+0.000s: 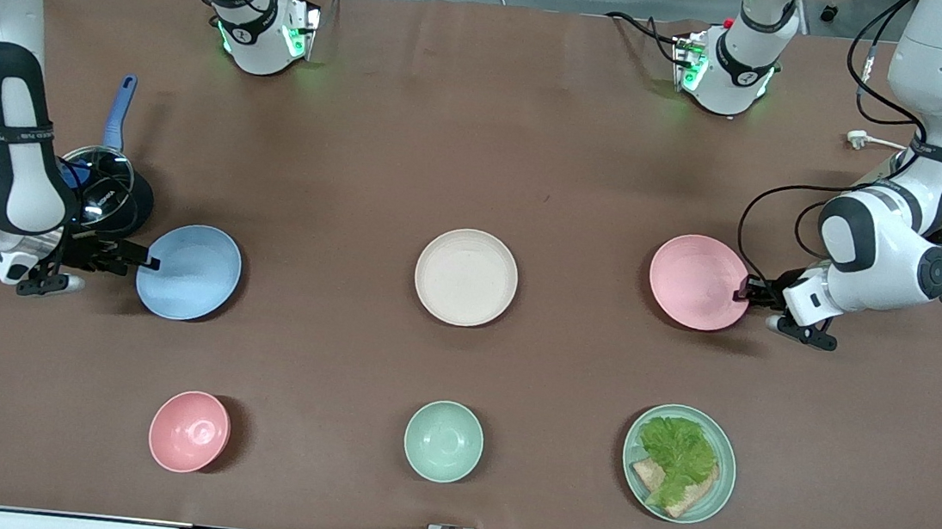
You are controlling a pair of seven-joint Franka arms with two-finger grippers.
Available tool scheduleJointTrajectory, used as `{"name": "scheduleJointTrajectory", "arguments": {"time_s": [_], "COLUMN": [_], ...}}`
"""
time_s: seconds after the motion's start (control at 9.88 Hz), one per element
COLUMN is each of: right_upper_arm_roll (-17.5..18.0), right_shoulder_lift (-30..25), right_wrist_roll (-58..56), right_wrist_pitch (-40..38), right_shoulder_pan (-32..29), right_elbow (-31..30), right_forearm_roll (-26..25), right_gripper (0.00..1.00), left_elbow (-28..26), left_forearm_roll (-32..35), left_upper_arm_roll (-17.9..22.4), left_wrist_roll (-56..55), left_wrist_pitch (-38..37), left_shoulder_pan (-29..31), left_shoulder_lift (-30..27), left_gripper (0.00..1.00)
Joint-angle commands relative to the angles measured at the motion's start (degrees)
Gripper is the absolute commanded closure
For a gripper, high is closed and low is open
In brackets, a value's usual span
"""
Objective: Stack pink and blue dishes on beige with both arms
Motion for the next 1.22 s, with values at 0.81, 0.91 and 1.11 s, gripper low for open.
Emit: {"name": "scheduleJointTrajectory", "arguments": {"time_s": [0.81,0.91,1.11], "right_upper_arm_roll": [-4.2,-5.0,-4.8], "right_shoulder_lift": [-0.1,-0.1,-0.2], "right_wrist_roll": [7.2,13.0,25.3], "right_wrist_pitch": [-8.5,-15.2,-28.3], "right_shoulder_pan": [1.7,2.0,2.7], "right_elbow": [6.9,12.4,23.3], "right_forearm_roll": [1.2,-3.3,-9.4], "right_gripper": [0.99,0.99,0.99], "left_elbow": [3.3,4.8,11.8], "left_forearm_roll": [0.8,5.4,20.1], "left_upper_arm_roll": [-34.6,-36.3,-36.6], "left_wrist_roll": [-42.7,-48.8,-67.2], "left_wrist_pitch": [10.7,13.6,14.0], "left_shoulder_pan": [-0.9,-2.1,-6.5], "left_shoulder_lift": [-1.5,1.4,9.2], "left_gripper": [1.0,1.0,1.0]}}
